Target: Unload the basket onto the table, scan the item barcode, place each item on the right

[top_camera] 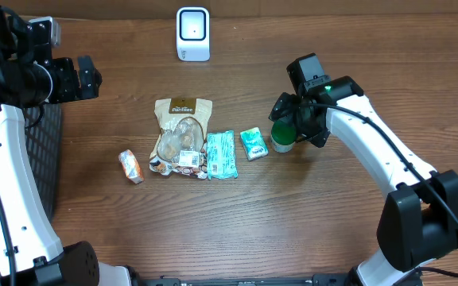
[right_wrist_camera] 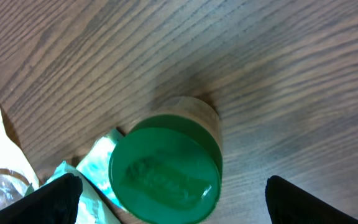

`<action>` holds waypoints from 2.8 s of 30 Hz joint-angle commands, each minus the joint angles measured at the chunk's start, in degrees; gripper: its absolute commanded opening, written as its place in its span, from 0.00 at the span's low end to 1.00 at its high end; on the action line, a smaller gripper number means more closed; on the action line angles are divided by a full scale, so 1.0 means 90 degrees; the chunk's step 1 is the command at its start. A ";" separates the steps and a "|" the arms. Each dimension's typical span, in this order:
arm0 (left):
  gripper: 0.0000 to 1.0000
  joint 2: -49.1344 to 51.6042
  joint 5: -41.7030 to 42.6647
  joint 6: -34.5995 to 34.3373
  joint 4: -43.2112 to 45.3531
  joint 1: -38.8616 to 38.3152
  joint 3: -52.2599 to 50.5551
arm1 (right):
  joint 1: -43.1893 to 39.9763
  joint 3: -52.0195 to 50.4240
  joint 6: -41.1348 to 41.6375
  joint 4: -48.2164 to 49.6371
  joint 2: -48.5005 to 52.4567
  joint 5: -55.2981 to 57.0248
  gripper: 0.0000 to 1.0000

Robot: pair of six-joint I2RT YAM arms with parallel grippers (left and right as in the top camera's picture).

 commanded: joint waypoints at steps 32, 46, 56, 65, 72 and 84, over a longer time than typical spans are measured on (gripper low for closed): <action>1.00 0.0046 0.0051 0.0121 0.0007 0.0010 0.0078 | 0.0002 -0.0410 -0.0770 0.0641 0.0522 0.0034 0.77; 0.99 0.0046 0.0051 0.0121 0.0007 0.0010 0.0078 | -0.0027 0.0083 -0.4478 0.0556 0.0517 -0.0440 0.55; 1.00 0.0046 0.0051 0.0121 0.0007 0.0010 0.0078 | -0.0027 0.0316 -0.8284 0.0393 0.0517 -0.0442 0.60; 0.99 0.0046 0.0051 0.0121 0.0005 0.0010 0.0078 | -0.0027 0.0316 -0.9233 0.0330 0.0517 -0.0447 0.63; 0.99 0.0046 0.0051 0.0121 0.0007 0.0010 0.0078 | -0.0027 0.0316 -0.9194 0.0364 0.0517 -0.0809 0.83; 1.00 0.0046 0.0051 0.0121 0.0007 0.0010 0.0078 | -0.0289 0.1059 -0.4391 0.0182 0.0517 -0.0831 1.00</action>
